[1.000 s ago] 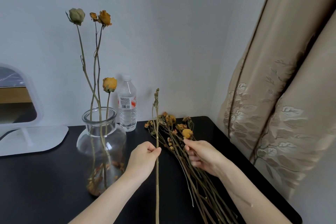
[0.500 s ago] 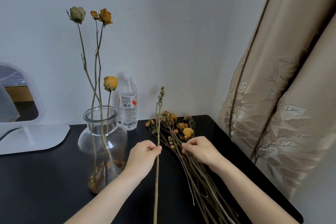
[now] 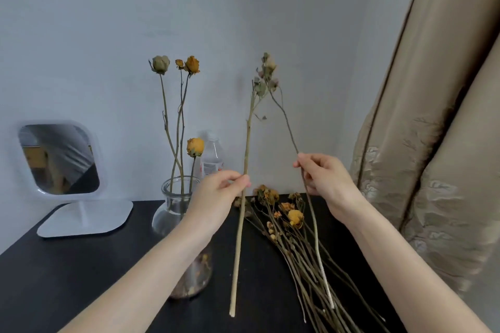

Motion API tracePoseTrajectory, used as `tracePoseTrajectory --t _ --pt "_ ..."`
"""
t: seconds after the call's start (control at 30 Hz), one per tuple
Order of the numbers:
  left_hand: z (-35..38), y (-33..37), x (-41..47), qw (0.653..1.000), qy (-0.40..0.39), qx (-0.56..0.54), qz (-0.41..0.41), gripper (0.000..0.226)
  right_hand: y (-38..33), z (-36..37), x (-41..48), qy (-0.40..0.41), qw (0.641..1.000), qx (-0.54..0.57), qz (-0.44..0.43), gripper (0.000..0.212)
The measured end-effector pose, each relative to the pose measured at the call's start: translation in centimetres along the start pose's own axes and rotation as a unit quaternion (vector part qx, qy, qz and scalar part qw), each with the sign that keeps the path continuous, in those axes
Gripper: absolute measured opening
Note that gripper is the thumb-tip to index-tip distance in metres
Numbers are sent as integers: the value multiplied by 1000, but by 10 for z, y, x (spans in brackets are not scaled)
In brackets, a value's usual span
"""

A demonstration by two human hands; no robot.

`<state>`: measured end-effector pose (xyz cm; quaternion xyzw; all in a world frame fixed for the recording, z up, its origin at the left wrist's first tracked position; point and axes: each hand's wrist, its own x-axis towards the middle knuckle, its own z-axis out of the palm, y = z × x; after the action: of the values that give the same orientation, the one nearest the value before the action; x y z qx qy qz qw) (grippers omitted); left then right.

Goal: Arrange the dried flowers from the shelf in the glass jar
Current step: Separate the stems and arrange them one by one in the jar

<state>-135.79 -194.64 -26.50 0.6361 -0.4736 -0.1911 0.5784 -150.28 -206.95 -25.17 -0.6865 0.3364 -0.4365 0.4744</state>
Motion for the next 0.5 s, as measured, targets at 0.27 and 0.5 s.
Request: tracePoseTrajectory --t 0.27,0.5 --pt "-95 60 31 985 141 -40 95 20 -102 63 30 10 985 69 -156 32" --pt "-132 73 50 967 212 -46 131 19 -127 110 51 20 978 52 -201 32"
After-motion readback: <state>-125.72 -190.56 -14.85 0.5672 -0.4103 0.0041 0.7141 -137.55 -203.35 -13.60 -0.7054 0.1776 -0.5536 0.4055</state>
